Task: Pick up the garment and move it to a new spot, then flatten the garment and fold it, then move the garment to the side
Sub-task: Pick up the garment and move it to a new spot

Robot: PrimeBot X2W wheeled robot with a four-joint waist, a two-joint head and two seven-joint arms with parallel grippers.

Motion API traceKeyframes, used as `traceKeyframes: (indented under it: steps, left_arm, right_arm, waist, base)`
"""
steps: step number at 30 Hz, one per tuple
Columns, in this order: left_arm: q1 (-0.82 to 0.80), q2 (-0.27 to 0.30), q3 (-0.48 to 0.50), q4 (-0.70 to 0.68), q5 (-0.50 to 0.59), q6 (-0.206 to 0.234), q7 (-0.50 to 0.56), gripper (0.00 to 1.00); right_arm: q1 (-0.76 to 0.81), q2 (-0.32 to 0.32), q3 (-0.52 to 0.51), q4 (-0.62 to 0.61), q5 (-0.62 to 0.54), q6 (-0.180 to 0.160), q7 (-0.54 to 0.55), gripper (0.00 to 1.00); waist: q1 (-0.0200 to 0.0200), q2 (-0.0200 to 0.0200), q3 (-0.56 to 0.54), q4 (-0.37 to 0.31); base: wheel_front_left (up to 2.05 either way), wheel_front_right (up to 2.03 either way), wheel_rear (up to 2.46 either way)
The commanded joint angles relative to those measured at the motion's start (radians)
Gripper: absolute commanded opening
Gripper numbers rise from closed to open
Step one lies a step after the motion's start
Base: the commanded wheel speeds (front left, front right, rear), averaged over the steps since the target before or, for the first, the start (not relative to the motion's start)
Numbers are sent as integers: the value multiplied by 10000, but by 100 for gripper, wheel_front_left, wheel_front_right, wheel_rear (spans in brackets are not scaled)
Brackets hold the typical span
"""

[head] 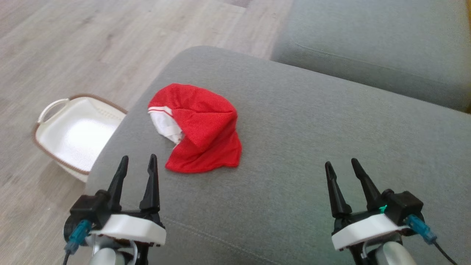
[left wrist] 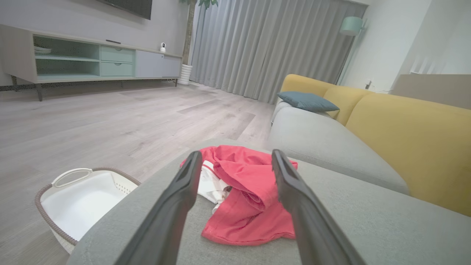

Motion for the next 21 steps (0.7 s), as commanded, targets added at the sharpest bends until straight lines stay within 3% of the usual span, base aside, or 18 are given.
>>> traceKeyframes:
  steps: [1,7,14,18,21]
  left_arm:
    - [-263,33,363,-347,101,-72,-76,100]
    - [-242,33,758,-355,193,-186,-76,100]
    - [-465,49,1479,-413,80,-295,-76,100]
    - [-1061,288,1864,-195,-54,-476,-76,100]
    - [-1901,802,1917,339,-70,-641,129,100]
  right_arm:
    - [-264,-20,246,-273,91,65,-108,100]
    - [-228,-20,415,-231,172,65,-108,100]
    - [-407,-20,326,-242,-1,65,-109,100]
    - [-668,-20,-67,-298,-352,65,-109,100]
    - [-962,-20,-442,-491,-769,65,-31,100]
  waist:
    - [0,0,-77,249]
    - [0,0,-66,440]
    - [0,0,359,55]
    - [0,0,956,-234]
    - [0,0,1530,-452]
  base:
    - [0,0,0]
    - [0,0,0]
    - [0,0,0]
    - [0,0,0]
    - [0,0,0]
